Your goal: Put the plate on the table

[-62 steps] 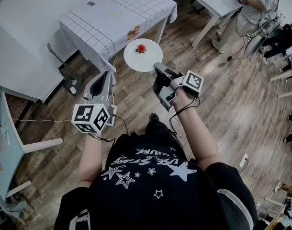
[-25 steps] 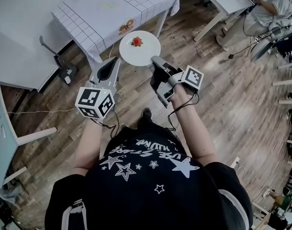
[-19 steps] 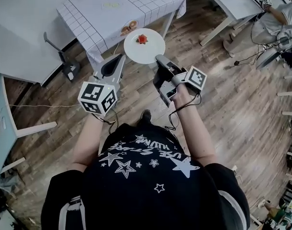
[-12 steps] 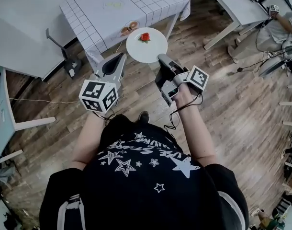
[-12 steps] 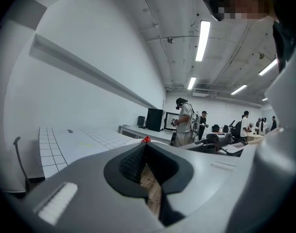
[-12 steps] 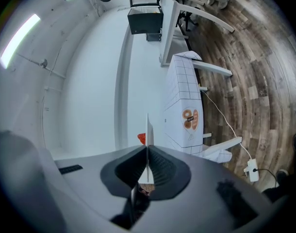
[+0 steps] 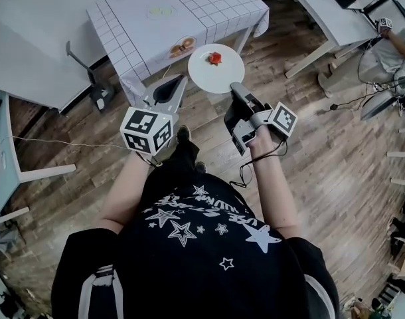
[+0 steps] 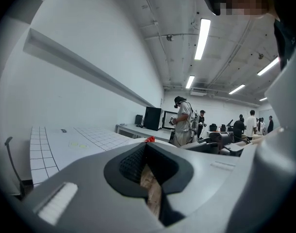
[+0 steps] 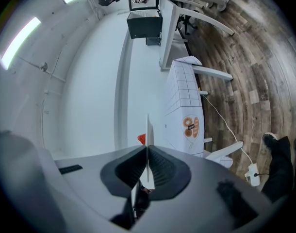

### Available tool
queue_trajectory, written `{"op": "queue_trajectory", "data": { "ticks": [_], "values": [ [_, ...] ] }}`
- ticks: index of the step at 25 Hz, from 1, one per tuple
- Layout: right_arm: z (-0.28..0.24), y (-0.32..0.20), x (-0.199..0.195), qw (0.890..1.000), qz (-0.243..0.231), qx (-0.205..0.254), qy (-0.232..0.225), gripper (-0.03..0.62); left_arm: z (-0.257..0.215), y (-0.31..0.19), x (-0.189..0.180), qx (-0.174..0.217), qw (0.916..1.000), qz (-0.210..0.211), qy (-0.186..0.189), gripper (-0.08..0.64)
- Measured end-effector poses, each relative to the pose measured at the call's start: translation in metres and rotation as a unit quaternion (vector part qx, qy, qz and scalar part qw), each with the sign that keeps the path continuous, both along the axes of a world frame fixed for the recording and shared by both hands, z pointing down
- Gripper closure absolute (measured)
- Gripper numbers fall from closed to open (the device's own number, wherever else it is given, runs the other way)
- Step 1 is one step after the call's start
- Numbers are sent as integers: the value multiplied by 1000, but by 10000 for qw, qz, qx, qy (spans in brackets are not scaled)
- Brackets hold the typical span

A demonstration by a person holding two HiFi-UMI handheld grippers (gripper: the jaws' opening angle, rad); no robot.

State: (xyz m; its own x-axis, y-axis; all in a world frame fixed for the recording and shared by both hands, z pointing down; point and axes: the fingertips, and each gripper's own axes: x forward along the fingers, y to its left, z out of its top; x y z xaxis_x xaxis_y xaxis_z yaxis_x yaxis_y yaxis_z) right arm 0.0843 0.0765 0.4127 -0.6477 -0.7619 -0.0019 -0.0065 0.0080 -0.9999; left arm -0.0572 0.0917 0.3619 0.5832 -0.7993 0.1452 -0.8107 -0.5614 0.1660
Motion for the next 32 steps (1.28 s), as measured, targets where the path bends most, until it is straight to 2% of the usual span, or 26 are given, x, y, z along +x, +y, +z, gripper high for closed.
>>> {"op": "queue_trajectory", "data": {
  "ticks": [7,10,24,32],
  "values": [
    [0,-34,20,9994,273,-76,221,572,2,-51,12,-44,9995,234,188,551],
    [-2,-54,22,9992,327,-47,239,572,2,-69,13,-7,9995,293,153,551],
    [-6,-165,4,9987,320,20,385,572,11,-174,-18,7,9995,142,286,551],
    [-3,-189,-12,9978,363,-57,554,572,20,-214,-38,-129,9988,138,451,551]
  ]
}}
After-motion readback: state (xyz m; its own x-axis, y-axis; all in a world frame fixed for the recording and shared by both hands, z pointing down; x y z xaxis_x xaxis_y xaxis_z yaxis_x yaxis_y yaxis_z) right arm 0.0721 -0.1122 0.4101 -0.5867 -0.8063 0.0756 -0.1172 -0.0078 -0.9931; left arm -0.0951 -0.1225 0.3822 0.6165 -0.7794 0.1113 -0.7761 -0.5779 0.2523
